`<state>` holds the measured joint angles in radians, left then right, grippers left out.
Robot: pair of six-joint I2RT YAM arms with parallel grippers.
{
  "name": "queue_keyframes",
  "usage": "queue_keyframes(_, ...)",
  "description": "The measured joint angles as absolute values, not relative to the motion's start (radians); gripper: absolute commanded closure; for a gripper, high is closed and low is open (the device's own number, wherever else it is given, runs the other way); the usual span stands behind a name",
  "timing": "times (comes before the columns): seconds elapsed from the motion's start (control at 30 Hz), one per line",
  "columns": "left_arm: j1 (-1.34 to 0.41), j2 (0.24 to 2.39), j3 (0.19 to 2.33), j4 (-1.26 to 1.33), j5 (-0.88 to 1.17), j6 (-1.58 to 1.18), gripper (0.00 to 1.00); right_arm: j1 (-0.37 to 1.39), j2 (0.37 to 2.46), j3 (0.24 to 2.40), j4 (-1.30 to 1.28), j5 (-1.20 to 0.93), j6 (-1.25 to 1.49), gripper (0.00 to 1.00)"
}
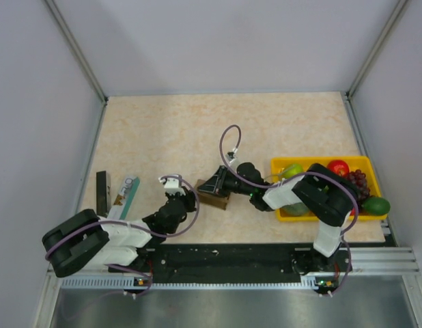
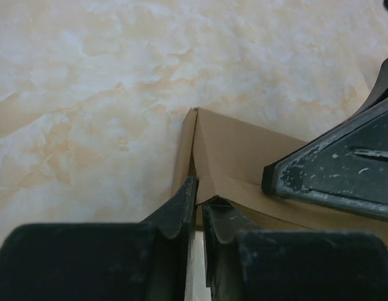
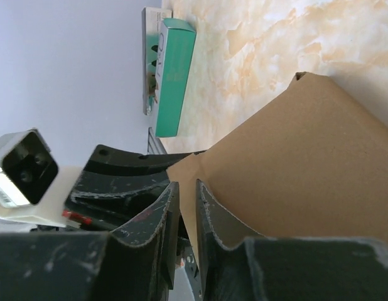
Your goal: Fold the paper box
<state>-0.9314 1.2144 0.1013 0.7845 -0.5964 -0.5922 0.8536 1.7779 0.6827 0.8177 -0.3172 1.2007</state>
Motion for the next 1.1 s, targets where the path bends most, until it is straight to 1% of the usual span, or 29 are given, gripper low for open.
queue_keyframes(0.03,-0.931,1.209,0.101,0.764,-0.591,-0.597,0.74,0.854,1.796,0.676,0.855,-0.321,1.213,0.84)
queue_keyframes(0.13,-0.934,1.184,0.103,0.691,-0.557,-0.607,0.59,0.855,1.830,0.662,0.931,-0.334,1.235,0.84)
queue_keyframes(0.17,-0.936,1.159,0.103,0.665,-0.544,-0.614,0.48,0.854,1.837,0.659,0.956,-0.336,1.240,0.84)
queue_keyframes(0.27,-0.937,1.069,0.104,0.563,-0.516,-0.641,0.41,0.855,1.858,0.645,1.021,-0.341,1.250,0.84)
queue_keyframes(0.3,-0.937,1.024,0.106,0.501,-0.499,-0.657,0.41,0.855,1.867,0.641,1.040,-0.344,1.251,0.84)
queue_keyframes(0.4,-0.937,0.879,0.106,0.317,-0.451,-0.707,0.41,0.855,1.903,0.640,1.085,-0.354,1.255,0.85)
queue_keyframes(0.47,-0.937,0.735,0.106,0.179,-0.405,-0.743,0.41,0.855,1.923,0.638,1.102,-0.360,1.258,0.85)
queue_keyframes(0.6,-0.937,0.399,0.113,-0.096,-0.297,-0.794,0.51,0.855,1.938,0.628,1.122,-0.365,1.255,0.85)
queue_keyframes(0.7,-0.937,0.167,0.148,-0.263,-0.243,-0.799,0.51,0.855,1.938,0.628,1.123,-0.369,1.238,0.84)
queue_keyframes(0.77,-0.938,0.105,0.199,-0.330,-0.235,-0.804,0.51,0.855,1.938,0.628,1.122,-0.376,1.223,0.84)
queue_keyframes(0.83,-0.938,0.124,0.262,-0.368,-0.233,-0.803,0.52,0.855,1.938,0.627,1.123,-0.383,1.210,0.84)
queue_keyframes(0.9,-0.937,0.248,0.346,-0.376,-0.230,-0.793,0.58,0.855,1.938,0.619,1.126,-0.389,1.194,0.84)
queue_keyframes(0.93,-0.937,0.361,0.399,-0.379,-0.234,-0.783,0.60,0.855,1.938,0.612,1.126,-0.391,1.185,0.84)
queue_keyframes(0.97,-0.937,0.396,0.413,-0.377,-0.234,-0.781,0.65,0.855,1.938,0.606,1.122,-0.393,1.177,0.84)
queue_keyframes(1.03,-0.925,0.567,0.479,-0.382,-0.234,-0.755,0.71,0.855,1.938,0.602,1.106,-0.395,1.160,0.84)
queue_keyframes(1.07,-0.911,0.638,0.505,-0.376,-0.229,-0.742,0.80,0.855,1.938,0.602,1.100,-0.397,1.152,0.84)
queue_keyframes(1.1,-0.893,0.689,0.519,-0.366,-0.216,-0.729,0.84,0.855,1.936,0.602,1.088,-0.398,1.143,0.83)
